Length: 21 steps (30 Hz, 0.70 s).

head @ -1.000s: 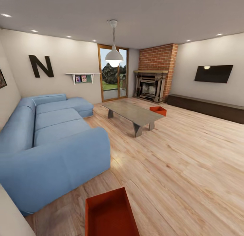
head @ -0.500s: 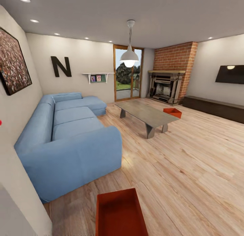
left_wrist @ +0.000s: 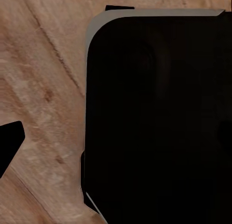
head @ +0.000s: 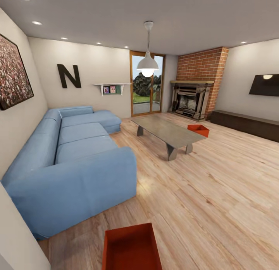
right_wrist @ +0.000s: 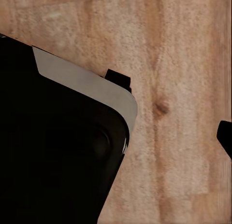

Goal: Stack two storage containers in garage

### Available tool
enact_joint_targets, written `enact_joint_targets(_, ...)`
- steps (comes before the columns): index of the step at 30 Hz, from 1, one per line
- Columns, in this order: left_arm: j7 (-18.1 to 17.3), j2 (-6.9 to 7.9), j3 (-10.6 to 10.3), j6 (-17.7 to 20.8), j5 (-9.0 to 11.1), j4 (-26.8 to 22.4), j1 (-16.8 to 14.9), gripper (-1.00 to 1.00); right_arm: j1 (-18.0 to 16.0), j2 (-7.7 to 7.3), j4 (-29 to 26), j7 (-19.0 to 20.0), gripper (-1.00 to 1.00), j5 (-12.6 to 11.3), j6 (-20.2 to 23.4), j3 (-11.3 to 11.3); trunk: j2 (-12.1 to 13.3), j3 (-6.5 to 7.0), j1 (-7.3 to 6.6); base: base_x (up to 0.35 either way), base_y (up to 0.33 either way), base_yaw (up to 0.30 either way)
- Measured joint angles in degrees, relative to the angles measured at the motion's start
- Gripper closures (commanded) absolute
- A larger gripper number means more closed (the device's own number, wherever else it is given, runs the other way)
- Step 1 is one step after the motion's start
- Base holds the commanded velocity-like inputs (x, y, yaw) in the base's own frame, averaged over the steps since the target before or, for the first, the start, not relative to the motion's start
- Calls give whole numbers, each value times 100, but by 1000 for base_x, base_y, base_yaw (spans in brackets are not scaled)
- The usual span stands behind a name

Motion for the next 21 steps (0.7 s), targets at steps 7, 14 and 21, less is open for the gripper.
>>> enact_joint_targets(7, 0, -4, 1, -1, 0, 0, 0, -100, 0, -2, 0, 0, -100, -36, 3, 1, 0, 0, 2, 60, -37, 31)
enact_joint_targets(14, 0, -3, -1, -1, 0, 0, 0, -100, 0, -14, 0, 0, -100, 6, 3, 0, 0, 0, 2, 3, -2, 243)
enact_joint_targets(21, 0, -8, 1, -1, 0, 0, 0, -100, 0, -13, 0, 0, -100, 8, 1, 0, 0, 0, 2, 0, 0, 268)
